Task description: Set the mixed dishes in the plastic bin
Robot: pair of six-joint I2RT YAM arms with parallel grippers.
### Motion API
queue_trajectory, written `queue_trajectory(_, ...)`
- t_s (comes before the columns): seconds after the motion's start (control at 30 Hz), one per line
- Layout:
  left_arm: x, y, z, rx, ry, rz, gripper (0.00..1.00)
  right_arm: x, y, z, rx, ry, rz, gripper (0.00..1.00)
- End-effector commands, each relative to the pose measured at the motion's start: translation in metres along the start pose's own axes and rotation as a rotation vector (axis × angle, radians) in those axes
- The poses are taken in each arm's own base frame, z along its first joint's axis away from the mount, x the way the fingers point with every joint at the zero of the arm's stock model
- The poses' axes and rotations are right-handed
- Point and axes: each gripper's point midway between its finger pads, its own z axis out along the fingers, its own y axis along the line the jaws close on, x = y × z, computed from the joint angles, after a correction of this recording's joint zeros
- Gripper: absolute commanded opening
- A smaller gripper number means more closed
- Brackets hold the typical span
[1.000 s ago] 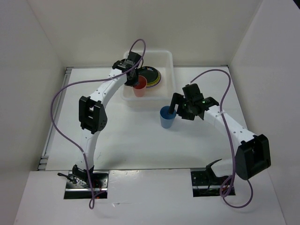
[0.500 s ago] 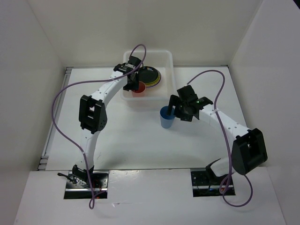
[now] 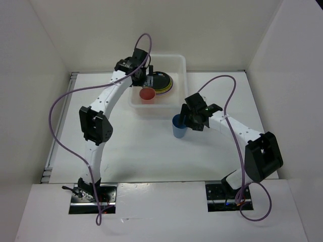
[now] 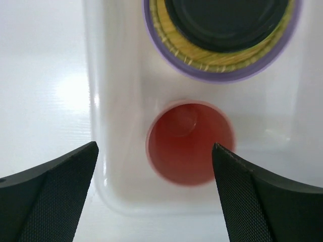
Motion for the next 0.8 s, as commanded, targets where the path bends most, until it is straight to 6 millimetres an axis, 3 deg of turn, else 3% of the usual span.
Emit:
queue_trajectory(0.0,-0.056,0.010,-0.090,0.052,-0.189,-0.042,0.99,-0.023,0.013,-0.008,-0.006,-0.081,0.023,0.78)
queue_trajectory(0.2,-0.084,0.001,-0.174,0.176,-0.312,-0.067,0.99,-0.026,0.009,-0.012,0.027,-0.105,0.025,0.68)
queue_trajectory(0.23,-0.095,0.002,-0.209,0.223,-0.378,-0.090,0.99,-0.025,0.005,-0.013,0.042,-0.107,0.024,0.67)
queue_trajectory(0.27,-0.103,0.004,-0.226,0.241,-0.422,-0.111,0.99,-0.025,0.005,-0.013,0.042,-0.107,0.024,0.66)
queue_trajectory(0.3,-0.108,0.009,-0.259,0.279,-0.484,-0.134,0.99,-0.028,0.005,-0.014,0.049,-0.113,0.024,0.63)
queue_trajectory(0.37,-0.111,0.013,-0.293,0.328,-0.543,-0.157,0.99,-0.029,0.004,-0.014,0.056,-0.120,0.024,0.57)
queue_trajectory(0.4,-0.112,0.020,-0.320,0.346,-0.593,-0.167,0.99,-0.033,0.005,-0.016,0.056,-0.135,0.026,0.53)
queue_trajectory(0.43,-0.111,0.023,-0.331,0.356,-0.609,-0.182,0.99,-0.031,0.005,-0.017,0.065,-0.133,0.017,0.49)
queue_trajectory(0.47,-0.109,0.031,-0.354,0.371,-0.649,-0.190,0.99,-0.030,0.004,-0.014,0.072,-0.127,0.015,0.34)
queue_trajectory(0.53,-0.104,0.039,-0.372,0.372,-0.675,-0.199,0.99,-0.030,0.002,-0.013,0.090,-0.125,0.013,0.18)
queue_trajectory(0.57,-0.101,0.046,-0.387,0.373,-0.701,-0.208,0.99,-0.032,0.000,-0.015,0.104,-0.130,0.012,0.01)
queue_trajectory(0.63,-0.094,0.053,-0.393,0.359,-0.698,-0.211,0.99,-0.030,-0.001,-0.021,0.122,-0.119,-0.002,0.00)
queue_trajectory(0.7,-0.088,0.063,-0.415,0.366,-0.735,-0.233,0.99,-0.032,0.004,-0.034,0.114,-0.118,-0.028,0.00)
queue_trajectory(0.73,-0.086,0.062,-0.410,0.361,-0.723,-0.230,0.99,-0.025,0.000,-0.047,0.128,-0.083,-0.064,0.00)
queue_trajectory(0.77,-0.079,0.068,-0.429,0.383,-0.752,-0.233,0.99,-0.033,0.011,-0.065,0.101,-0.102,-0.067,0.00)
